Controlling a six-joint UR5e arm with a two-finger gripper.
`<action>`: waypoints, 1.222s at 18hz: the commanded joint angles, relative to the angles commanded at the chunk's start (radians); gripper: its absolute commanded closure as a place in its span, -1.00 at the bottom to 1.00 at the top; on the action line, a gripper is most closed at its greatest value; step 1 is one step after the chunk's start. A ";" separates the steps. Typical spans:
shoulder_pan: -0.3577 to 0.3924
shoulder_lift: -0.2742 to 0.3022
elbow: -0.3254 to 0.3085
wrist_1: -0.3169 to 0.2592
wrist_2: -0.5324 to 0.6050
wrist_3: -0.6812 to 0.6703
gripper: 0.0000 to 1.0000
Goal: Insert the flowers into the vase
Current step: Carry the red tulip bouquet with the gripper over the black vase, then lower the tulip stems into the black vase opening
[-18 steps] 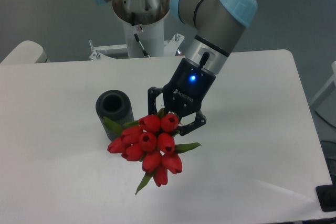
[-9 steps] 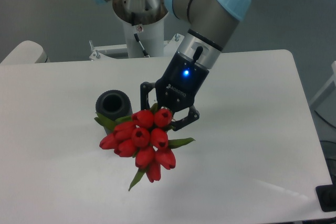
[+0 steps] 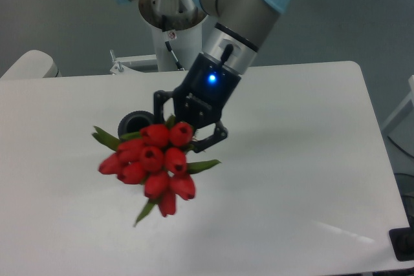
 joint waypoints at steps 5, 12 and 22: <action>0.012 0.029 -0.073 0.005 -0.169 0.031 0.53; 0.031 0.069 -0.195 0.008 -0.312 0.172 0.53; 0.038 0.127 -0.298 0.017 -0.320 0.288 0.53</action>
